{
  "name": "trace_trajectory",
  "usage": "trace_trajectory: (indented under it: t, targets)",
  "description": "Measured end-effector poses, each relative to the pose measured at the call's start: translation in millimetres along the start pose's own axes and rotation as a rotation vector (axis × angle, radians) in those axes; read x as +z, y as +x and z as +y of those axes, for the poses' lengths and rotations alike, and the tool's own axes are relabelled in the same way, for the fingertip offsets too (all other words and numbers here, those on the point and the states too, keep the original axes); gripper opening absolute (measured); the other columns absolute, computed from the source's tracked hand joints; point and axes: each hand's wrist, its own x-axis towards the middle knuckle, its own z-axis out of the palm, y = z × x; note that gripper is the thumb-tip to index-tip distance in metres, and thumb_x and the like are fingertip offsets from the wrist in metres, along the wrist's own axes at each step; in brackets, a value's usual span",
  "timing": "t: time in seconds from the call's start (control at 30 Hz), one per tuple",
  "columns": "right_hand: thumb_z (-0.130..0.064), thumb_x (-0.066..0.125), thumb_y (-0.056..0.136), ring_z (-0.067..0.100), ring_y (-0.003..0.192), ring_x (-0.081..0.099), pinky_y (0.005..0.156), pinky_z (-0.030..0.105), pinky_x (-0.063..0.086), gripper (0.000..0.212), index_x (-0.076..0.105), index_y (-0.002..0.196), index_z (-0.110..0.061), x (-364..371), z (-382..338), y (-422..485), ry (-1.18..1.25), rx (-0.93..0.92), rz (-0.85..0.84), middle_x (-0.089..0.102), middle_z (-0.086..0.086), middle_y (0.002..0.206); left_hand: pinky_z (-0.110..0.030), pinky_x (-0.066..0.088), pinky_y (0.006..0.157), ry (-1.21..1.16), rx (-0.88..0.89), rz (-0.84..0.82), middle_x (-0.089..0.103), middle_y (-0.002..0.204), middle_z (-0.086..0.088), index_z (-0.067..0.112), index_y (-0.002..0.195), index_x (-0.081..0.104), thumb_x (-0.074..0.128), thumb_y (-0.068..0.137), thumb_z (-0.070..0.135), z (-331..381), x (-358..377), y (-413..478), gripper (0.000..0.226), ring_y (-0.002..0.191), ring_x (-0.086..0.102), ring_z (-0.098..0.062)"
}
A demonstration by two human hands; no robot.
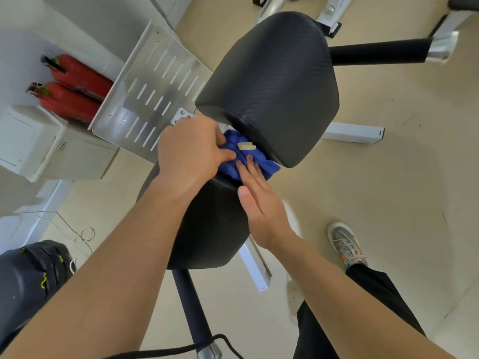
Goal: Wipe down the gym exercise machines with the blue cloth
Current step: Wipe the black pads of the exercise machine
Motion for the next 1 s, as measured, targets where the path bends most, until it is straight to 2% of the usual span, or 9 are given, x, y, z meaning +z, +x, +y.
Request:
trace_trajectory:
  t: [0.17,0.3,0.43,0.5,0.6,0.7,0.8,0.9,1.0]
  targets:
    - [-0.044,0.025,0.101,-0.002,0.150,0.005,0.121,0.022,0.014,0.057,0.022,0.156,-0.030,-1.5,-17.4,9.5,0.028,-0.157,-0.013,0.012,-0.013,0.165,-0.036,0.053,0.073,-0.178,-0.114,0.073,0.067,0.077,0.007,0.028,0.078,0.068,0.081,0.074,0.043,-30.6,-9.0,6.6,0.021,0.077,0.064,-0.018]
    - [-0.037,0.030,0.102,-0.004,0.148,0.012,0.114,0.018,0.023,0.054,0.026,0.155,-0.033,-4.1,6.6,6.7,0.018,-0.136,-0.010,0.013,-0.018,0.164,-0.026,0.050,0.070,-0.384,-0.098,-0.092,0.066,0.070,0.012,0.029,0.071,0.067,0.088,0.068,0.035,-33.5,-4.3,12.0,0.021,0.067,0.062,-0.006]
    - [-0.046,0.030,0.097,-0.006,0.146,0.016,0.113,0.016,0.024,0.057,0.022,0.154,-0.041,-8.0,23.8,-0.8,0.035,-0.070,-0.043,0.013,-0.021,0.163,-0.035,0.054,0.076,-0.243,-0.016,-0.155,0.066,0.075,0.013,0.032,0.067,0.063,0.087,0.067,0.043,-18.0,-1.8,15.0,0.026,0.077,0.065,-0.013]
    - [-0.051,0.029,0.094,-0.004,0.147,0.016,0.116,0.019,0.023,0.062,0.025,0.154,-0.036,-7.0,14.2,0.7,0.047,-0.052,-0.036,0.016,-0.018,0.163,-0.039,0.055,0.080,-0.218,-0.020,-0.158,0.067,0.080,0.011,0.033,0.068,0.061,0.086,0.068,0.044,-20.2,-3.5,16.0,0.027,0.081,0.065,-0.015]
    - [-0.053,0.026,0.095,-0.002,0.149,0.012,0.119,0.020,0.018,0.065,0.024,0.156,-0.030,-8.0,-6.1,7.6,-0.021,-0.110,-0.030,0.018,-0.012,0.164,-0.034,0.052,0.077,-0.206,-0.074,-0.126,0.069,0.082,0.007,0.033,0.070,0.062,0.085,0.070,0.044,-34.8,-6.3,21.9,0.025,0.079,0.063,-0.016]
    - [-0.051,0.025,0.096,-0.002,0.150,0.007,0.121,0.022,0.016,0.065,0.017,0.157,-0.028,-10.6,-7.4,10.9,-0.138,-0.170,-0.048,0.012,-0.012,0.165,-0.034,0.051,0.076,-0.241,-0.085,-0.167,0.068,0.080,0.004,0.030,0.074,0.065,0.084,0.072,0.041,-43.7,-4.5,28.6,0.022,0.079,0.064,-0.018]
    - [-0.042,0.032,0.098,-0.003,0.149,0.007,0.119,0.025,0.024,0.065,0.013,0.158,-0.028,-10.7,6.4,5.2,-0.168,-0.170,-0.064,0.006,-0.015,0.165,-0.030,0.046,0.071,-0.273,-0.008,-0.222,0.066,0.074,0.008,0.028,0.074,0.065,0.085,0.071,0.040,-39.9,-3.4,30.0,0.023,0.077,0.063,-0.016]
    - [-0.038,0.036,0.098,-0.004,0.148,0.014,0.117,0.030,0.031,0.064,0.016,0.158,-0.028,-9.1,12.0,-3.0,-0.113,-0.109,-0.046,0.010,-0.016,0.164,-0.035,0.053,0.078,-0.208,0.048,-0.203,0.067,0.079,0.010,0.034,0.070,0.061,0.085,0.068,0.046,-32.7,-3.6,27.3,0.027,0.081,0.063,-0.016]
    - [-0.039,0.037,0.097,-0.005,0.148,0.014,0.121,0.027,0.024,0.064,0.023,0.157,-0.023,-7.4,-2.9,-1.7,-0.048,-0.086,-0.011,0.019,-0.012,0.163,-0.036,0.053,0.078,-0.217,0.019,-0.167,0.068,0.081,0.008,0.034,0.071,0.061,0.085,0.068,0.045,-35.9,-1.5,28.7,0.027,0.082,0.064,-0.017]
